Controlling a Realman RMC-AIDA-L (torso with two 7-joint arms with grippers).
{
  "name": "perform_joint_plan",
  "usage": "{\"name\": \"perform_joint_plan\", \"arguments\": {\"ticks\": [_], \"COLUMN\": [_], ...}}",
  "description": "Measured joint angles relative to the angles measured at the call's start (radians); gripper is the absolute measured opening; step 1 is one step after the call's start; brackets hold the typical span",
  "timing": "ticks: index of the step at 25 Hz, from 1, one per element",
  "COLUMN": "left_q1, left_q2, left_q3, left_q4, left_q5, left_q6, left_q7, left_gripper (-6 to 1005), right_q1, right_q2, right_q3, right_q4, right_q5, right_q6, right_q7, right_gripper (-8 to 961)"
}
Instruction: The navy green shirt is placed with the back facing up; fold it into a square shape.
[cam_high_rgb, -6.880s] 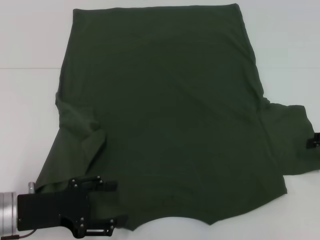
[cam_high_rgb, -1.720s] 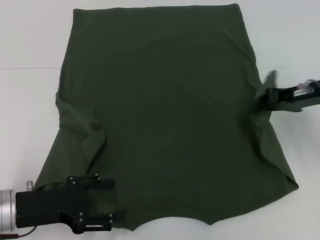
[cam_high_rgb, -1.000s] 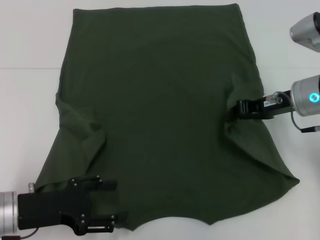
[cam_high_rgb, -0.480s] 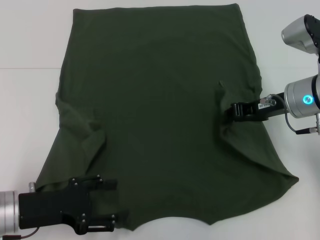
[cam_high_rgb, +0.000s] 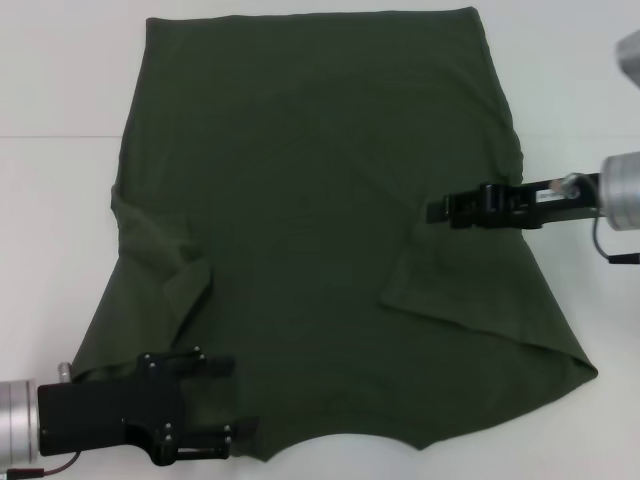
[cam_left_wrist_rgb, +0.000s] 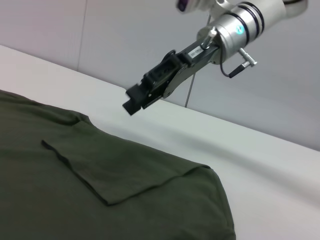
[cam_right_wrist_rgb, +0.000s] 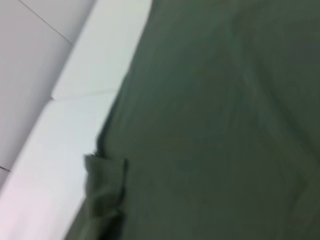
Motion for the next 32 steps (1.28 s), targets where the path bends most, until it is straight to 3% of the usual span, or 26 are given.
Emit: {"name": "perform_joint_plan", "arguments": {"ticks": [7, 15, 22, 32], "left_q1": [-0.016, -0.017, -0.004, 0.017], "left_q2": [0.017, 0.040, 0.041, 0.022], "left_q3": [-0.022, -0.108, -0.104, -0.095], "left_q4": [-0.009, -0.010, -0.010, -0.028], "left_q5": [-0.001, 0.000, 0.007, 0.063], "left_q6": [0.020, 0.090, 0.081, -0.021], "left_q7": [-0.103, -0.137, -0.122, -0.044], "left_gripper": [826, 828, 827, 824], "right_q1": [-0.090, -0.232, -0.366, -0.408], "right_q2": [-0.014, 0.020, 0.082, 0.081], "right_q3": [0.066, 0.088, 0.101, 0.092], "right_q4": [0.032, 0.038, 0.054, 0.183], "right_q5": [0.184, 0.287, 0.296, 0.286], "right_q6": [-0.135, -0.312, -0.380, -0.277], "right_q7": [-0.272, -0.788, -1.242, -1.542], "right_gripper": [596, 900, 902, 904]}}
